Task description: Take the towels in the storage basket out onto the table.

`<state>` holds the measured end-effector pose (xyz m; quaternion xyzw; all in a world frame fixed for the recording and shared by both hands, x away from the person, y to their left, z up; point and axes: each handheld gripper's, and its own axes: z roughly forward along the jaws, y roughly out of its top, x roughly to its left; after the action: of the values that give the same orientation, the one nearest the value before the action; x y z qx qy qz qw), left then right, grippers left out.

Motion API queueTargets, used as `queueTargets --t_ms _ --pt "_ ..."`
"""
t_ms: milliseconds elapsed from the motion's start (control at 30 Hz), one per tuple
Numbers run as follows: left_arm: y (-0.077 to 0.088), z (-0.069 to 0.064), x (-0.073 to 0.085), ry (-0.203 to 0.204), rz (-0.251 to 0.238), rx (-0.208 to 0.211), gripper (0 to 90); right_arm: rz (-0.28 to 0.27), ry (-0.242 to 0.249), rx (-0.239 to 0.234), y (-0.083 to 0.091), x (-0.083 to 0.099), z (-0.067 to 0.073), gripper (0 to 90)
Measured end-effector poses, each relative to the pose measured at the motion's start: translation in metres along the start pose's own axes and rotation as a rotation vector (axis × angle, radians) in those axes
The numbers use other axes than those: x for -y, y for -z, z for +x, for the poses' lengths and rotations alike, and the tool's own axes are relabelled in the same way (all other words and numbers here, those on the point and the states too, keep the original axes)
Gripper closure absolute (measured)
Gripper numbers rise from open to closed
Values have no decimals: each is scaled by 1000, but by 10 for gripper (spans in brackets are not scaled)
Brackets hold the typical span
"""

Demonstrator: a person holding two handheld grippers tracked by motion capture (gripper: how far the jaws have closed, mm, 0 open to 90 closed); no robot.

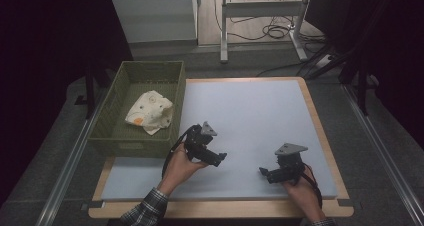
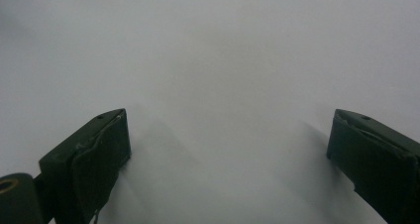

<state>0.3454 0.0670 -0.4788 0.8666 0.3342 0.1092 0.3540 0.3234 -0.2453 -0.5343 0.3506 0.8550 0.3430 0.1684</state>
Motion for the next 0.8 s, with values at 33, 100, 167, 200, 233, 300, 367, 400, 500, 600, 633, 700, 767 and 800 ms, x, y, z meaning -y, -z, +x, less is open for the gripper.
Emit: queueTargets --t_ms 33,100,167,200,233,300,367,400,500,600,633,700,767,800 --pt "2 2 -3 0 2 4 13 0 1 0 0 0 0 34" --pt "4 5 -7 5 5 5 13 0 0 0 0 0 0 34" --pt "7 8 -13 0 12 1 13 1 2 0 0 0 0 34" --pt "9 9 -15 2 10 -5 13 1 2 0 0 0 0 34" --pt "9 9 -15 2 10 -5 13 1 2 0 0 0 0 34" --pt "16 14 -25 -3 13 -16 13 0 3 0 0 0 0 34" --pt "20 18 -30 -4 12 -16 13 0 4 0 0 0 0 34" --pt "23 20 -32 1 12 -16 13 0 3 0 0 0 0 34" --pt "27 25 -37 5 11 -19 13 1 4 0 0 0 0 34" --pt "36 37 -45 9 25 -40 13 -1 2 0 0 0 0 34" --pt "36 37 -45 9 25 -40 13 -1 2 0 0 0 0 34" --pt "40 44 -48 18 21 -46 13 -1 2 0 0 0 0 34" --pt "45 50 -50 26 21 -52 14 -1 1 0 0 0 0 34" --pt "48 55 -51 32 21 -61 14 -1 1 0 0 0 0 34"
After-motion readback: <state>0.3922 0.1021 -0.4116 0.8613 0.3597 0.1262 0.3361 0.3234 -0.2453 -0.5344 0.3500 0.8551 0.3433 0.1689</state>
